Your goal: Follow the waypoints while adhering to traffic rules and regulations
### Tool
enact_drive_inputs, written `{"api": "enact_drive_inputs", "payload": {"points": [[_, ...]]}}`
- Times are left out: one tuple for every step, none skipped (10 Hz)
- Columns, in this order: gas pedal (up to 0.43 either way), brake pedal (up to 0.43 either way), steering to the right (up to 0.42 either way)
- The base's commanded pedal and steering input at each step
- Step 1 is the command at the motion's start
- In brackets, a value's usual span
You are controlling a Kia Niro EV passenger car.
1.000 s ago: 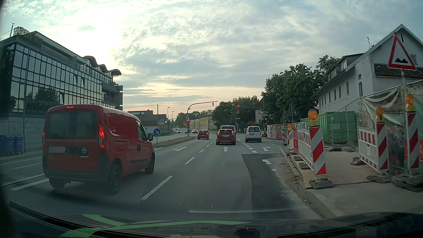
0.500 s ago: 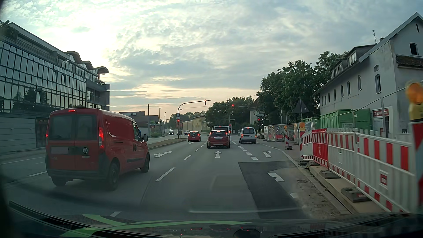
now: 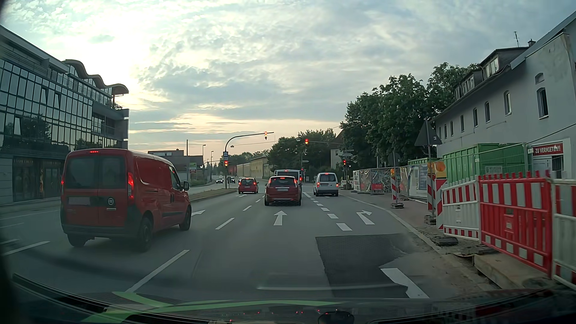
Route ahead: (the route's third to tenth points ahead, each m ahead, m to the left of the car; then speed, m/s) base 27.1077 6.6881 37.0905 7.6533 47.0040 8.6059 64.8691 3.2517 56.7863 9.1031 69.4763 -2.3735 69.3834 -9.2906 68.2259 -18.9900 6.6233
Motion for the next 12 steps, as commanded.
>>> {"api": "enact_drive_inputs", "payload": {"points": [[0.000, 0.177, 0.041], [0.000, 0.177, 0.043], [0.000, 0.171, 0.044], [0.000, 0.171, 0.045], [0.000, 0.165, 0.046], [0.000, 0.152, 0.049], [0.000, 0.146, 0.052], [0.000, 0.146, 0.053], [0.000, 0.152, 0.053], [0.000, 0.152, 0.052], [0.000, 0.152, 0.051], [0.000, 0.152, 0.047]]}}
